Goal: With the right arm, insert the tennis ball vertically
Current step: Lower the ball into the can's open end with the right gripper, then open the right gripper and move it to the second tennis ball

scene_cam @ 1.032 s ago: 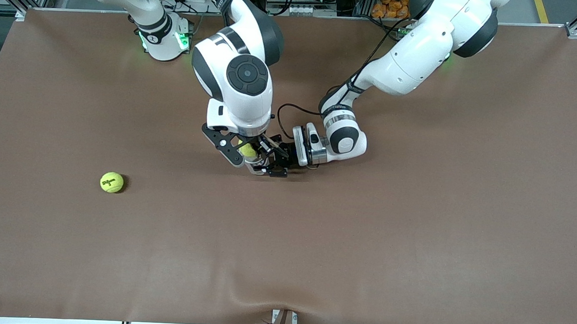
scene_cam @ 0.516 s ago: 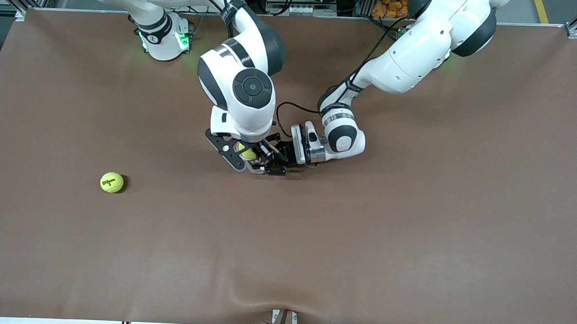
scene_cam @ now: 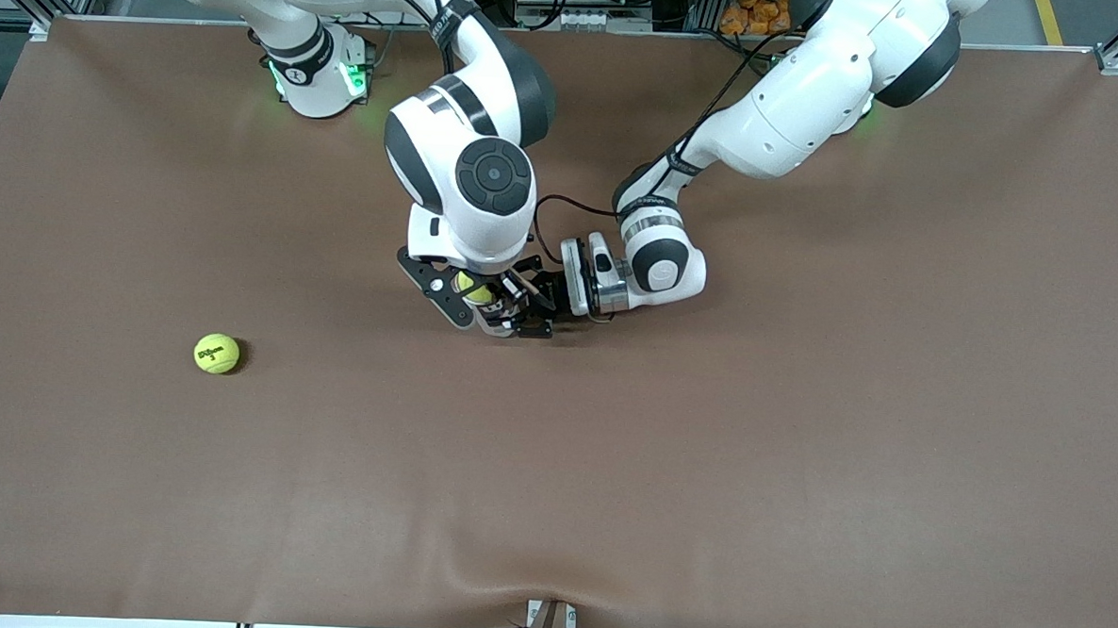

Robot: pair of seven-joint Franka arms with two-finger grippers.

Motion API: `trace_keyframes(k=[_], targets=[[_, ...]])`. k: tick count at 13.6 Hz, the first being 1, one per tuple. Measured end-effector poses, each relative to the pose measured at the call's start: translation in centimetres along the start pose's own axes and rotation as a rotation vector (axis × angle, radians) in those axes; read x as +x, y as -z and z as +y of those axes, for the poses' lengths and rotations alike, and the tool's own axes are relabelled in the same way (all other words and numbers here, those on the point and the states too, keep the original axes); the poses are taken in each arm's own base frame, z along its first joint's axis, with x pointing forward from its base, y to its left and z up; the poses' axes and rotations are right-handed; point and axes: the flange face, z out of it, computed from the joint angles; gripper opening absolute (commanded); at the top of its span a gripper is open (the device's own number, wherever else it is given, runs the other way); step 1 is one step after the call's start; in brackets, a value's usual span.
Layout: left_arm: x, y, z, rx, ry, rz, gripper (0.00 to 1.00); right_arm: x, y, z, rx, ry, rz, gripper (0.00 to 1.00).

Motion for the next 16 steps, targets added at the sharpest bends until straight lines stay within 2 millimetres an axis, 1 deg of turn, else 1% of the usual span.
trace_keyframes(k=[1,3,4,5,6,11,13,14,15,16], targets=[[0.0,0.0,0.0,0.000,0.000,0.000,0.62,0.0,0.0,0.1,-0.007,0.000,-0.001,0.15],[0.0,0.0,0.0,0.000,0.000,0.000,0.62,0.0,-0.1,0.2,-0.015,0.000,-0.002,0.27],[0.0,0.0,0.0,0.000,0.000,0.000,0.62,0.0,-0.1,0.2,-0.016,0.000,-0.002,0.40],[0.0,0.0,0.0,0.000,0.000,0.000,0.62,0.0,-0.1,0.2,-0.017,0.000,-0.002,0.99],[0.0,0.0,0.0,0.000,0.000,0.000,0.62,-0.1,-0.1,0.2,-0.017,0.000,-0.002,1.00],[0.0,0.0,0.0,0.000,0.000,-0.001,0.62,-0.2,0.4,0.2,-0.007,0.000,-0.001,1.00],[0.0,0.0,0.0,0.000,0.000,-0.001,0.62,0.1,1.0,0.7,-0.024,-0.005,-0.001,1.00],[0.0,0.0,0.0,0.000,0.001,-0.001,0.62,0.7,1.3,1.2,-0.043,0.000,-0.003,1.00],[0.0,0.0,0.0,0.000,0.001,-0.001,0.62,1.8,1.8,1.8,-0.063,0.021,-0.006,1.00],[-0.1,0.0,0.0,0.000,0.001,-0.001,0.63,3.5,2.6,2.7,-0.082,0.055,-0.012,1.00]])
